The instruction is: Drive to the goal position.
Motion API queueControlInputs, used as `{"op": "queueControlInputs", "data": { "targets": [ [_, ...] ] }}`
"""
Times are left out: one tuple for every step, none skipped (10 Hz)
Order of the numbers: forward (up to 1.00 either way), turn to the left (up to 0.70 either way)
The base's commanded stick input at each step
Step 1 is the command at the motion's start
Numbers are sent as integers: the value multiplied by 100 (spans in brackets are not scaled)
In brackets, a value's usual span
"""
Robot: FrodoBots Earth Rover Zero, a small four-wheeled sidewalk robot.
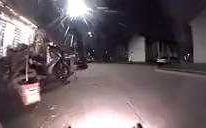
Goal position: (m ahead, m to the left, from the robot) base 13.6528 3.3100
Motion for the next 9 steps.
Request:
{"op": "queueControlInputs", "data": {
  "targets": [
    [85, 0],
    [85, 0],
    [85, 0],
    [85, 0],
    [85, 0],
    [85, 0],
    [85, 0],
    [85, 0],
    [85, 0]
  ]
}}
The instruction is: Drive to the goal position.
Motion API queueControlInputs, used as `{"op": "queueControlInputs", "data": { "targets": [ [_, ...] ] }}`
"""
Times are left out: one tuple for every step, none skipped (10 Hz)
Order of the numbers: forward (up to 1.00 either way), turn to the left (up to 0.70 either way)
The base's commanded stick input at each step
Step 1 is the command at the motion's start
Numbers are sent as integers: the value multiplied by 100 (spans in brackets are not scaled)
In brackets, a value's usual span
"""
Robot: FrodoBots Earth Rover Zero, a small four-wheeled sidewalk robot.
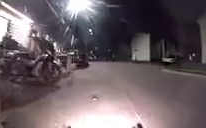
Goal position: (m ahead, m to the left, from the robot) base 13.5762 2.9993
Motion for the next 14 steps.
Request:
{"op": "queueControlInputs", "data": {
  "targets": [
    [85, 0],
    [85, 0],
    [85, 0],
    [85, 0],
    [85, 0],
    [85, 0],
    [85, 0],
    [85, 0],
    [85, 0],
    [85, 0],
    [85, 0],
    [85, 0],
    [85, 0],
    [85, 0]
  ]
}}
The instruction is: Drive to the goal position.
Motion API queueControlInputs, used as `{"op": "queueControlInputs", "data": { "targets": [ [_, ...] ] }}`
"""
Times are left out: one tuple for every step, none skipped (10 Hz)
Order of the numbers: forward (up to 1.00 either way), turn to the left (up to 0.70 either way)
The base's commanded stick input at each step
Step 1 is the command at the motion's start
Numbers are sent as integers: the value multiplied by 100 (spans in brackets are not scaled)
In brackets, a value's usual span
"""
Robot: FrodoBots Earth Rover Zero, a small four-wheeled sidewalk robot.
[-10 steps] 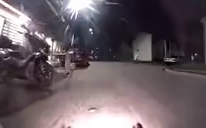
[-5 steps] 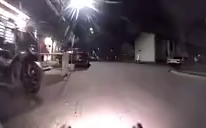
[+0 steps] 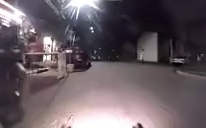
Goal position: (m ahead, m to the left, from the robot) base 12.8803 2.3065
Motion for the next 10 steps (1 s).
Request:
{"op": "queueControlInputs", "data": {
  "targets": [
    [85, 0],
    [85, 0],
    [85, 0],
    [85, 0],
    [85, 0],
    [85, 0],
    [85, 0],
    [85, 0],
    [85, 0],
    [85, 0]
  ]
}}
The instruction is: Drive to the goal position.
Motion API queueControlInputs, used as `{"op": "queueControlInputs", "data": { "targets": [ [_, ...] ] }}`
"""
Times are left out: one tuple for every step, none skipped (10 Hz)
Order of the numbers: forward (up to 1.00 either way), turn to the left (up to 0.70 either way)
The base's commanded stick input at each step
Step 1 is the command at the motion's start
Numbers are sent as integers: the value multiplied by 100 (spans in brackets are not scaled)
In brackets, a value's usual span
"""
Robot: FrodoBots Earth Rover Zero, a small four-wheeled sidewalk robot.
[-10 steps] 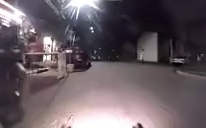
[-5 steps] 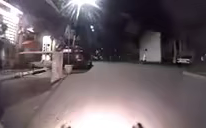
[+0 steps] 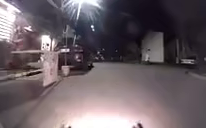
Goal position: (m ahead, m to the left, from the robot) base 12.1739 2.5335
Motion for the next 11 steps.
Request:
{"op": "queueControlInputs", "data": {
  "targets": [
    [85, 0],
    [85, 0],
    [85, 0],
    [85, 0],
    [85, 0],
    [85, 0],
    [85, 0],
    [85, 0],
    [85, 0],
    [85, -11],
    [85, -26]
  ]
}}
